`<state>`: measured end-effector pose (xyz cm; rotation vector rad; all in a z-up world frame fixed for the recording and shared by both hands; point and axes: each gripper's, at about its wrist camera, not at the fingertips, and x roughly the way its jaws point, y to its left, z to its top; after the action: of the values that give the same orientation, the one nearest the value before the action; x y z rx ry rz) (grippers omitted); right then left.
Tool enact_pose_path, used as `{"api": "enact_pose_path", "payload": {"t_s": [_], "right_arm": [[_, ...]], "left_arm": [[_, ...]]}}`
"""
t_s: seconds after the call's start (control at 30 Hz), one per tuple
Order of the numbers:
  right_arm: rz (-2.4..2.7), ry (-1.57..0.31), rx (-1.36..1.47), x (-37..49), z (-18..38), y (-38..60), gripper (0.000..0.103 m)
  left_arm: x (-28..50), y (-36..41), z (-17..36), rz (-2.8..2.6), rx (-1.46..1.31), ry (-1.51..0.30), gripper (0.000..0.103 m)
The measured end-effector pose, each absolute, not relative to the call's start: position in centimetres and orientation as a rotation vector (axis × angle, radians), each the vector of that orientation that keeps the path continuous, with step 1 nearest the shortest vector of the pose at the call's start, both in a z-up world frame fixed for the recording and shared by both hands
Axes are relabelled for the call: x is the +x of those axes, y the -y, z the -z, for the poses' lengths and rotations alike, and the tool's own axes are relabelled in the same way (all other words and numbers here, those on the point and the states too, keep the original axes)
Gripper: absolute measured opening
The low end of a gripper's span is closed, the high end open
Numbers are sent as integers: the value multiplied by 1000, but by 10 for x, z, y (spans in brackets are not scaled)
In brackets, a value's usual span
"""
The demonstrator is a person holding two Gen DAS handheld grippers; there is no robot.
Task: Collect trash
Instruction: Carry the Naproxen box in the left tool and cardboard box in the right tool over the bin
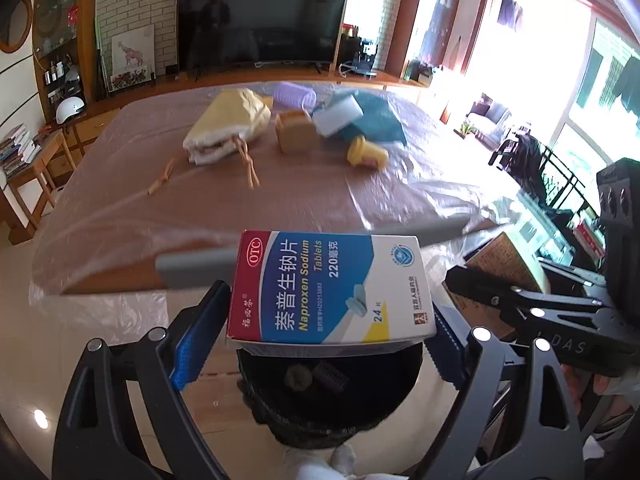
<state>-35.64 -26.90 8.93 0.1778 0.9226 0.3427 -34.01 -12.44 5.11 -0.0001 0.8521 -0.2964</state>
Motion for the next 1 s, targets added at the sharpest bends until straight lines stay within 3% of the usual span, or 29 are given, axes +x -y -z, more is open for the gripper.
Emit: {"api": "enact_pose_path", "payload": {"t_s": [1.0], "right_arm": [[-311,-1113,168,-364,-21,253,46]], "left_arm": [[-362,131,15,268,100,-1012,90]]}}
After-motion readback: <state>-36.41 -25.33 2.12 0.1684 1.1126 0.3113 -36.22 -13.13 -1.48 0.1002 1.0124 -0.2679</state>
